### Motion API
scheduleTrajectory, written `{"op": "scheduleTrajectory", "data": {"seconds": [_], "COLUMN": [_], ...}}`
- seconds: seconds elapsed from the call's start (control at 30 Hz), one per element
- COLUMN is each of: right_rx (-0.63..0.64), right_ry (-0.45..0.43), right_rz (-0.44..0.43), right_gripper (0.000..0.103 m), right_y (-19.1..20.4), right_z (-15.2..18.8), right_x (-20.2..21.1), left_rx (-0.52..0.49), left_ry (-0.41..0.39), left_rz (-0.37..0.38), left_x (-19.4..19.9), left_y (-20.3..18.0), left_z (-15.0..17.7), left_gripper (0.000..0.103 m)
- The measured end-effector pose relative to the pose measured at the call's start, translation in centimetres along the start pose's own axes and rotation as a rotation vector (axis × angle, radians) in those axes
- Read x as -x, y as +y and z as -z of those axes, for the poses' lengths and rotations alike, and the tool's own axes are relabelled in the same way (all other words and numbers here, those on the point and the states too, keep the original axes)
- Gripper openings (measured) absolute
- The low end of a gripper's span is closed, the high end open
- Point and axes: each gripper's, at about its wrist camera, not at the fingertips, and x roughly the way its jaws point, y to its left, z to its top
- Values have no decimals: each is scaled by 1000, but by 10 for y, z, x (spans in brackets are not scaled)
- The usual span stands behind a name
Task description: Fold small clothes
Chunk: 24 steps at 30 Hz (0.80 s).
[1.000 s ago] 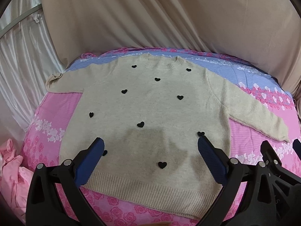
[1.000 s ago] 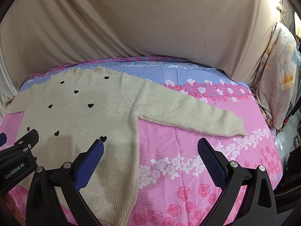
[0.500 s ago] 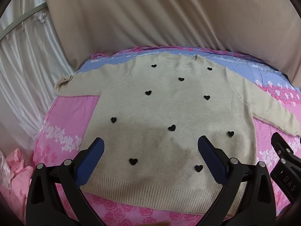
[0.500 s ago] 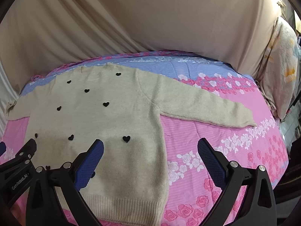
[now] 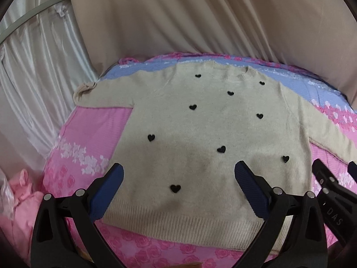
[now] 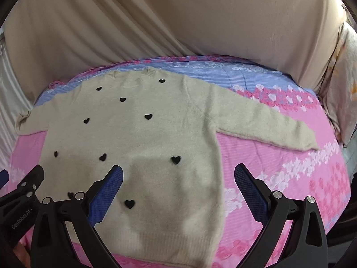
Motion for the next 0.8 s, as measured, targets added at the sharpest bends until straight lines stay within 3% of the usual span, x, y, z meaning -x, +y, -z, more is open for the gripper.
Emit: {"op": "scheduleTrajectory", "data": {"seconds": [0.13, 0.8], "right_rx": [21, 18], "right_ry": [-6, 11], "right_rz": [33, 15], "right_gripper": [98, 98], "right_y": [11, 38], "right_z": [2, 18], "right_x": [3, 4], "left_rx": [-15, -9], "left_ry": [5, 29], "left_rz": [15, -3], "left_x": [-5, -11], "left_y": [5, 37], "left_z": [-3, 13], "left_gripper": [98, 98]}}
